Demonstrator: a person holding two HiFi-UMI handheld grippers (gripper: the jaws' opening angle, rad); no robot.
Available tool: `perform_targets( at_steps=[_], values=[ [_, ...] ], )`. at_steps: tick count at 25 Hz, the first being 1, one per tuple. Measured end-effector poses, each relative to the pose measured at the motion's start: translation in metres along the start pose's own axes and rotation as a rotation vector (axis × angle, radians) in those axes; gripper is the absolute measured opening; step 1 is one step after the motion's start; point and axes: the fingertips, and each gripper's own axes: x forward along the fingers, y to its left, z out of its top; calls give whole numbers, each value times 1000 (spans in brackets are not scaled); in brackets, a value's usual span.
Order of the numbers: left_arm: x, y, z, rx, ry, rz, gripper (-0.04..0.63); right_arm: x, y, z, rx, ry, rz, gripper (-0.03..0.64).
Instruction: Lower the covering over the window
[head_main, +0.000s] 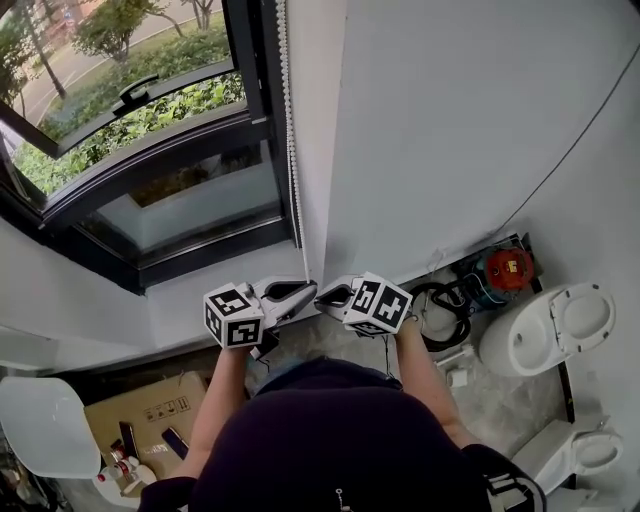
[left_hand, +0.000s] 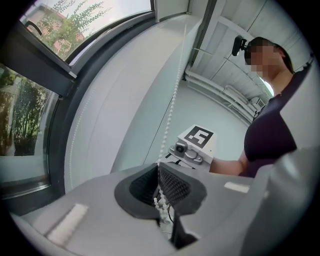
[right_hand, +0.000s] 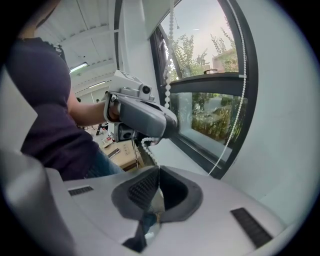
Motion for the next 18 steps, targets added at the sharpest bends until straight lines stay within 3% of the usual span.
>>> perform_targets(
  at_steps=[7,12,16,18],
  values=[
    [-27,-7,-3,18,-52,22,15,15,13,9,-39,-36,-123,14],
    [-42,-16,-7,34,-83,6,15,8,24,14,33,-95,-177,14],
    [-51,-23,-9,44,-110,-5,15,0,42,5,54,-76,-192,17],
    [-54,-24,-11,48,-127,-8,15,-1,51,-5,61,-57,-192,76]
  ],
)
